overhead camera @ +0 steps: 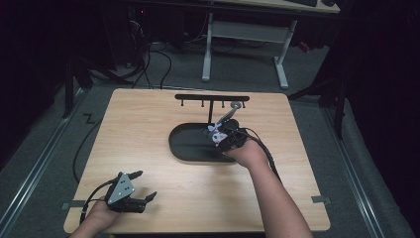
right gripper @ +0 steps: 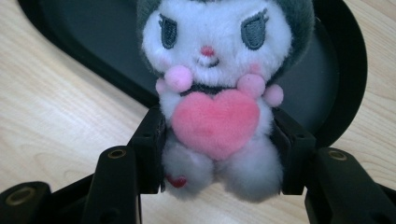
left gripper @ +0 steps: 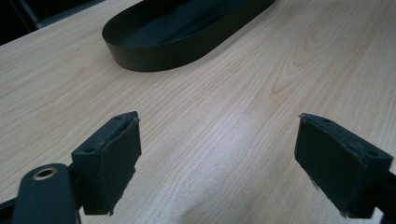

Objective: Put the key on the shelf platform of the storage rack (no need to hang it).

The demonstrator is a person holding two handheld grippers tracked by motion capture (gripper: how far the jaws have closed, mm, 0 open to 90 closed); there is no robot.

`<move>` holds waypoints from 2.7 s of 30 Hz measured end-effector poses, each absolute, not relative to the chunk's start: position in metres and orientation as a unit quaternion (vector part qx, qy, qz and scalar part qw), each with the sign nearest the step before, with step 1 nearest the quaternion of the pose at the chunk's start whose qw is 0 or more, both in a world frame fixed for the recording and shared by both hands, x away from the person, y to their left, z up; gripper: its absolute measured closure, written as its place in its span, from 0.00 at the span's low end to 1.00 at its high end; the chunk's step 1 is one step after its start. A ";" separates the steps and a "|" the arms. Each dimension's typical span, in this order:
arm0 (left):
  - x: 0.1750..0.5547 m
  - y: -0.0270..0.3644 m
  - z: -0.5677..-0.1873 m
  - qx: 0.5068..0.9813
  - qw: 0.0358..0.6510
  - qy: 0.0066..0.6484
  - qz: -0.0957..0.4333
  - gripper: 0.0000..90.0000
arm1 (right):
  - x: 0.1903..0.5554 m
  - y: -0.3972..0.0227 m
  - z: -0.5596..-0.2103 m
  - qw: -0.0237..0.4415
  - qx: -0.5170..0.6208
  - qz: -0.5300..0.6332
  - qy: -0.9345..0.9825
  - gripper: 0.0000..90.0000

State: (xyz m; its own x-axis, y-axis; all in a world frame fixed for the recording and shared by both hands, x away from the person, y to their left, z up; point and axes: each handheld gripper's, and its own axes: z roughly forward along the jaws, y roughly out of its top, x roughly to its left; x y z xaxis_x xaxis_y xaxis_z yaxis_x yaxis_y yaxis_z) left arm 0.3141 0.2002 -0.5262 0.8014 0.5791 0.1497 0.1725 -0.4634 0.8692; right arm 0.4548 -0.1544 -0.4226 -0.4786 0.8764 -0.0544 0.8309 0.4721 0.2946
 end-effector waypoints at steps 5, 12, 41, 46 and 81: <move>0.314 0.200 -0.526 0.827 0.465 0.228 0.219 0.17 | 0.466 -0.157 -0.430 0.097 0.515 0.110 0.845 0.52; 0.314 0.200 -0.526 0.826 0.466 0.228 0.218 0.17 | 0.477 -0.155 -0.440 0.095 0.520 0.113 0.841 0.52; 0.313 0.201 -0.526 0.825 0.467 0.229 0.221 0.17 | 0.475 -0.159 -0.468 0.054 0.531 0.092 0.840 0.51; 0.313 0.201 -0.526 0.825 0.468 0.228 0.221 0.17 | 0.479 -0.155 -0.474 0.057 0.531 0.093 0.840 0.48; 0.314 0.201 -0.526 0.822 0.466 0.239 0.222 0.17 | 0.351 -0.222 -0.477 0.231 0.495 0.287 0.787 0.20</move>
State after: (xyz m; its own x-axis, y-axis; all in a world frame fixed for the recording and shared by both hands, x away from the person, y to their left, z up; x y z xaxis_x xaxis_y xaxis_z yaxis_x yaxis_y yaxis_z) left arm 0.3144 0.2015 -0.5262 0.7871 0.6002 0.1422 0.1860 -0.4507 0.8731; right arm 0.3512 -0.2218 -0.4771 -0.4034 0.9115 -0.0800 0.6454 0.3454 0.6813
